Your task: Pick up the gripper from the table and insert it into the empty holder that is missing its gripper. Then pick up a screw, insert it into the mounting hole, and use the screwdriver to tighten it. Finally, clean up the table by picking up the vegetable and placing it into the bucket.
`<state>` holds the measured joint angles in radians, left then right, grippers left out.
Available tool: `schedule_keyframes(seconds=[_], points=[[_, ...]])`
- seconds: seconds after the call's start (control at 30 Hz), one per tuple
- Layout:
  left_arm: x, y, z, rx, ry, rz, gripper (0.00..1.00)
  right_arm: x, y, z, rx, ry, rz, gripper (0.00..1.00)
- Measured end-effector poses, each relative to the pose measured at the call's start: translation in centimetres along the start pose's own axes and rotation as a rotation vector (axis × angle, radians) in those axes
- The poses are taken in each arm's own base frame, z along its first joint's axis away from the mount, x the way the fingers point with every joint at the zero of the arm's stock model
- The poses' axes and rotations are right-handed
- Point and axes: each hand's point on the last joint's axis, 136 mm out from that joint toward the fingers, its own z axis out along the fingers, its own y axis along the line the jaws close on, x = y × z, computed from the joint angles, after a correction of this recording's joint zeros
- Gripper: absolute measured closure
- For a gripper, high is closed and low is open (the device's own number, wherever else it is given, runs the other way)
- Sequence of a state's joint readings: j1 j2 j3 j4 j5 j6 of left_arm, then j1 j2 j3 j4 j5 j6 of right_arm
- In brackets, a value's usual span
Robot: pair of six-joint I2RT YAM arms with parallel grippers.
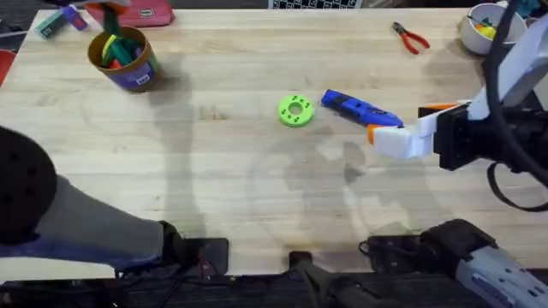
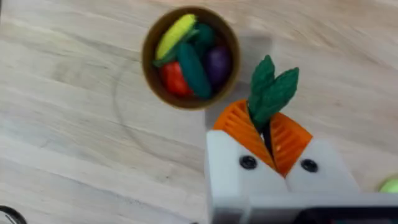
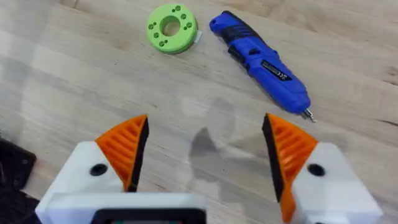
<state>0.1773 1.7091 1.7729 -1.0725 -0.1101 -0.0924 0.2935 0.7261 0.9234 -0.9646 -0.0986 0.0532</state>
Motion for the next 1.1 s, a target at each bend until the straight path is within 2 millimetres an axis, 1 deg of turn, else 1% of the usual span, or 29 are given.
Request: schedule_keyframes(seconds=[0.1, 0.2, 0.37, 0.47, 0.53, 0.6, 0.63, 0.67, 0.73, 0.83, 0.87, 0.97, 1.03, 1.1], points=[[-0.7, 1.8, 1.5, -0.024, -0.009, -0.055, 0.978, 0.0, 0.0, 0.0, 0.000, 0.000, 0.000, 0.008], [-0.7, 2.8, 3.5, -0.039, 0.015, -0.082, 0.978, 0.0, 0.0, 0.0, 0.000, 0.000, 0.000, 0.008], [0.1, 2.9, 7.7, -0.044, 0.081, -0.083, 0.978, 0.0, 0.0, 0.0, 0.000, 0.000, 0.000, 0.008], [0.3, 2.7, 9.7, -0.042, 0.099, -0.082, 0.978, 0.0, 0.0, 0.0, 0.000, 0.000, 0.000, 0.008], [0.5, 2.6, 10.6, -0.042, 0.108, -0.081, 0.978, 0.0, 0.0, 0.0, 0.000, 0.000, 0.000, 0.008], [0.6, 2.6, 11.0, -0.043, 0.115, -0.081, 0.978, 0.0, 0.0, 0.0, 0.000, 0.000, 0.000, 0.008], [0.7, 2.6, 11.0, -0.043, 0.116, -0.079, 0.963, 0.0, 0.0, 0.0, 0.000, 0.000, 0.000, 0.011], [0.7, 2.7, 11.0, -0.043, 0.115, -0.081, 0.851, 0.0, 0.0, 0.0, 0.000, 0.000, 0.000, 0.009], [0.5, 2.8, 10.9, -0.044, 0.109, -0.085, 0.534, 0.0, 0.0, 0.0, 0.000, 0.000, 0.000, 0.008], [0.8, 3.1, 10.9, -0.048, 0.120, -0.090, 0.092, 0.0, 0.0, 0.0, 0.000, 0.000, 0.000, 0.008], [0.9, 3.2, 10.9, -0.049, 0.126, -0.096, 0.035, 0.0, 0.0, 0.0, 0.000, 0.000, 0.000, 0.008], [1.1, 3.3, 10.2, -0.048, 0.130, -0.100, 0.016, 0.0, 0.0, 0.0, 0.000, 0.000, 0.000, 0.008], [0.8, 3.2, 9.0, -0.034, 0.116, -0.102, 0.016, 0.0, 0.0, 0.0, 0.000, 0.001, 0.000, 0.007], [0.5, 2.9, 6.9, -0.011, 0.090, -0.104, 0.015, 0.0, 0.0, 0.0, 0.000, 0.001, 0.000, 0.008]])
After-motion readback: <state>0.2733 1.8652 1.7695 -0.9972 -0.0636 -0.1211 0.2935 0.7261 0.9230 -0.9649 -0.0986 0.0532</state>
